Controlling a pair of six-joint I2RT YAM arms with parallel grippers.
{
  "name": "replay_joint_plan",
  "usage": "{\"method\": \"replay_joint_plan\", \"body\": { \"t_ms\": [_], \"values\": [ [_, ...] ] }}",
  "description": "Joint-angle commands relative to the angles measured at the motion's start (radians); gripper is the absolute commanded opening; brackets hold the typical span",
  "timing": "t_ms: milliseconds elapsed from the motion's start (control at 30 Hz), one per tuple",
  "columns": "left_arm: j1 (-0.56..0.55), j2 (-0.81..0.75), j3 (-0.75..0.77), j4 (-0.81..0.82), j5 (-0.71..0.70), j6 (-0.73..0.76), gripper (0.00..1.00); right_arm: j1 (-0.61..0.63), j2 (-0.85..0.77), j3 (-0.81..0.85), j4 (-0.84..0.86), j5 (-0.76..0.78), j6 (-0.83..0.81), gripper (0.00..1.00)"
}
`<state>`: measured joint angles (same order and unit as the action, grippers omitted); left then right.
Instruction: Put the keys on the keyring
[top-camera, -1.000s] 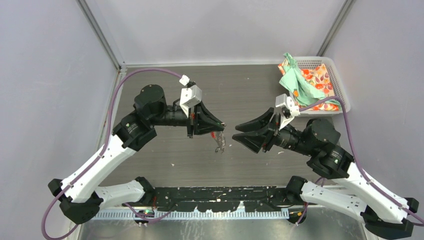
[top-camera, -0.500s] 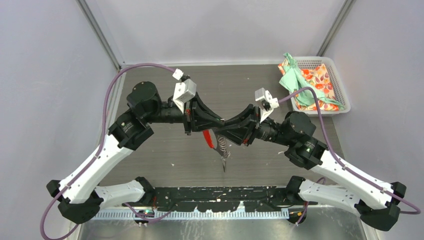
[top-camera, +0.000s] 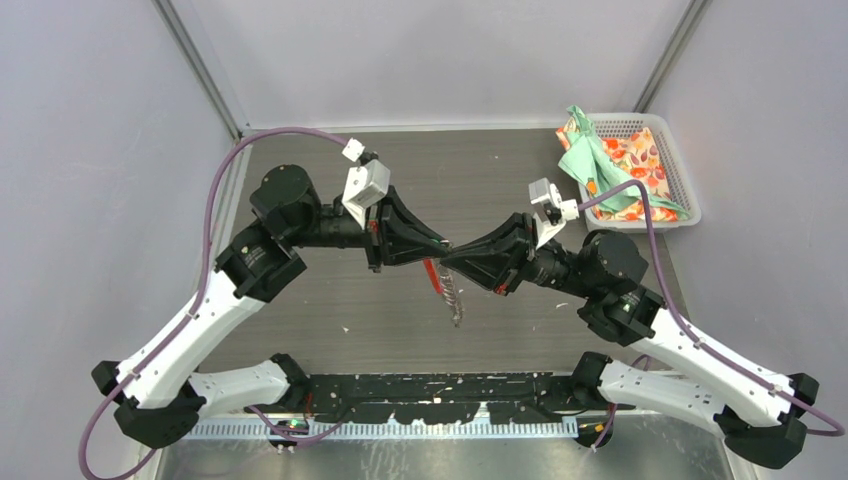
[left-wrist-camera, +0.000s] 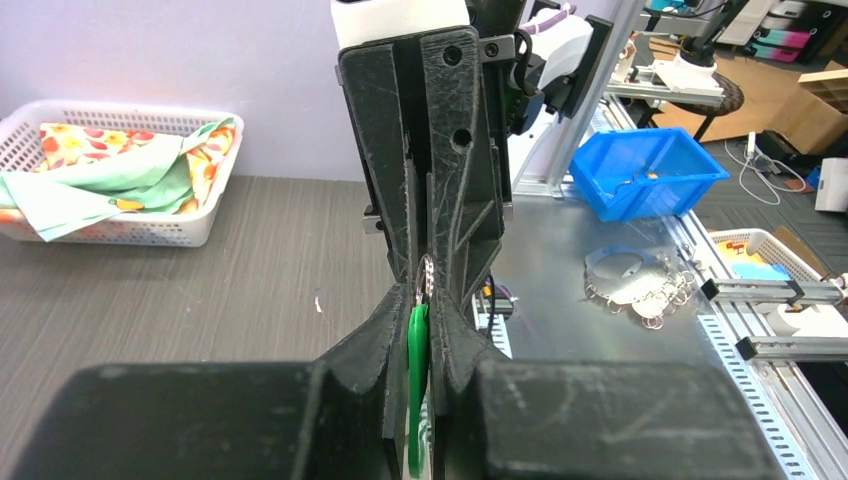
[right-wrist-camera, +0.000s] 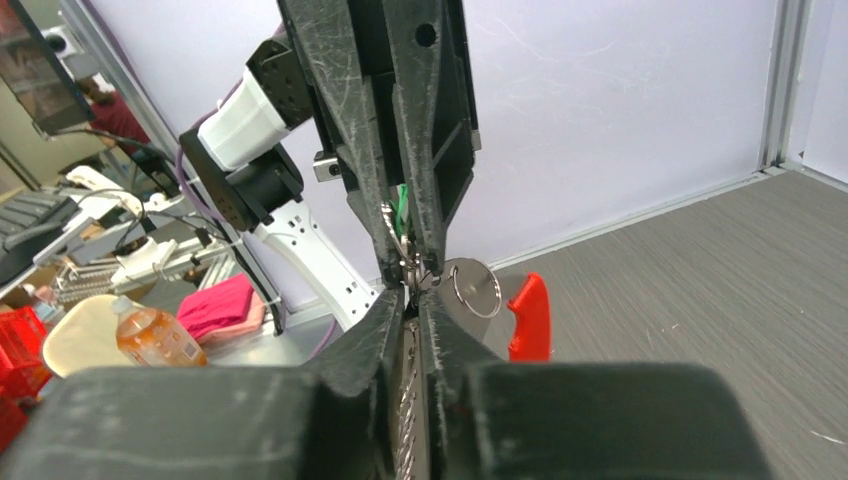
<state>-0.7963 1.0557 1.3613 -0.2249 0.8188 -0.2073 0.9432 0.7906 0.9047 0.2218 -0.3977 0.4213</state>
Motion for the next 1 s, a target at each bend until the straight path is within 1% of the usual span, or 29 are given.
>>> {"method": "replay_joint_plan", "body": {
  "t_ms": [0, 100, 167, 300, 467, 567, 633, 767, 867, 967],
  "values": [
    [0.006, -0.017, 0.022, 0.044, 0.001, -0.009, 0.00, 0.004, -0.024, 0.019, 0.056, 0.021, 0.004, 0.11],
    [0.006, -0.014, 0.026, 0.046, 0.004, -0.012, 0.00, 0.005, 0.005, 0.029, 0.064, -0.005, 0.008, 0.07],
    [0.006, -0.014, 0.026, 0.045, 0.005, -0.012, 0.00, 0.005, 0.015, 0.028, 0.076, -0.003, 0.017, 0.01],
    [0.006, -0.024, 0.008, 0.042, 0.007, -0.001, 0.00, 0.004, 0.011, 0.019, 0.148, 0.014, 0.043, 0.01],
    [0.007, -0.044, -0.032, 0.045, -0.039, 0.042, 0.00, 0.005, -0.007, 0.030, 0.113, 0.073, 0.045, 0.01],
    [0.013, -0.053, -0.039, 0.036, -0.084, 0.062, 0.07, 0.004, -0.017, 0.041, 0.052, 0.115, 0.034, 0.01],
    [0.020, -0.061, -0.044, 0.045, -0.122, 0.069, 0.15, 0.005, -0.029, 0.040, 0.028, 0.137, 0.019, 0.01],
    [0.030, -0.073, -0.047, 0.048, -0.196, 0.087, 0.19, 0.004, -0.063, 0.022, 0.012, 0.191, 0.007, 0.01],
    [0.032, -0.086, -0.061, 0.057, -0.240, 0.095, 0.18, 0.005, -0.086, 0.005, 0.030, 0.211, 0.006, 0.01],
    [0.031, -0.081, -0.061, 0.060, -0.230, 0.093, 0.14, 0.005, -0.090, -0.001, 0.038, 0.209, 0.008, 0.01]
  ]
}}
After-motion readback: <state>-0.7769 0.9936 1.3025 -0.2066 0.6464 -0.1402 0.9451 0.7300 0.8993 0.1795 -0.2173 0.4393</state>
